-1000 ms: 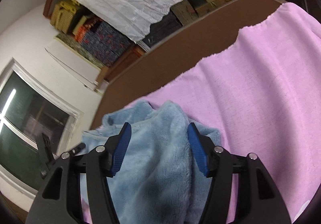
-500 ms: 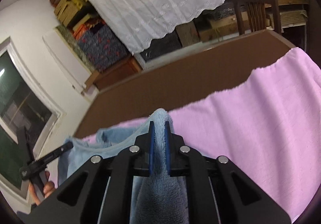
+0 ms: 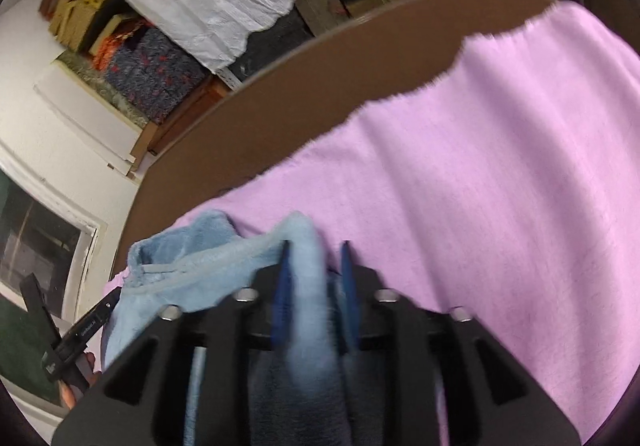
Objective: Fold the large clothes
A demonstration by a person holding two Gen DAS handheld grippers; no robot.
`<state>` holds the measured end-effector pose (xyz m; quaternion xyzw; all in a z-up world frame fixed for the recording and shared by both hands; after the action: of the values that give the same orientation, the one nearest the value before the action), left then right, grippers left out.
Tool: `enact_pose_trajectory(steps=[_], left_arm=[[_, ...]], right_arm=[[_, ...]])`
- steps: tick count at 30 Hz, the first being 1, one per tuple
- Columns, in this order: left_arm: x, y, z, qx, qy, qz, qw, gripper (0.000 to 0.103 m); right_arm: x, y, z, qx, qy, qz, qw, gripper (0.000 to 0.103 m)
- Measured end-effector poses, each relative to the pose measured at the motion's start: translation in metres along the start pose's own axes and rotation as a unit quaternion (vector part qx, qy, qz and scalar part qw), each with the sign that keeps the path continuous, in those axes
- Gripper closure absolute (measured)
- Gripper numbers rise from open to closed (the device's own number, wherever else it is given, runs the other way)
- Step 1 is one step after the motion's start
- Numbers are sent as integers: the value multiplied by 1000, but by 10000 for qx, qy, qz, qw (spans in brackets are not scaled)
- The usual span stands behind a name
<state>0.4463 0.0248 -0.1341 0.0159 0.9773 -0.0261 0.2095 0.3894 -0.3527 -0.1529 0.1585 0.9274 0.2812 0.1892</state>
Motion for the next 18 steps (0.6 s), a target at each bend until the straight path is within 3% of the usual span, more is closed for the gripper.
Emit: enact_pose_trajectory(steps=[3,6,9,11,14,18], left_arm=[[-5,13,-8,358,42,-323,9988,51],[-10,10,-32,428,-239,-353,9982,53],[-8,-16,-62,626,-541,-23,9966,53],[0,-46,-76,962,-599,366,9929,51],[17,-86,-82,1207,-589,971,9862,47],[35,-114,-66,1078,-526,1441,9823,46]], right_arm=[[0,-7,-3,-238,-20,162,9996,72],[-2,-11,-20,-102,-354,263,9990,65],[-3,5,-47,208,-905,-103,9956,76],[1,31,-62,159,-1173,-577,9913,77],[25,84,-59,-451,-987,-1334,9851,80],[57,125,-30,-944,-261,-2041,9740,80]])
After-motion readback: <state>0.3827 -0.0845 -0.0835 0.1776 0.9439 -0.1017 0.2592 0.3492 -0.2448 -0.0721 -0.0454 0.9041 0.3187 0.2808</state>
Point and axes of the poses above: each gripper's, at about its wrist camera, not at the fingertips, and z roughly the way its jaws point, y to its left, x to its underside, the point moved 6 cm from there along z, roughly the way its jaws point, and after that the axes turned 14 degrees about y, right-handed, at the moved point
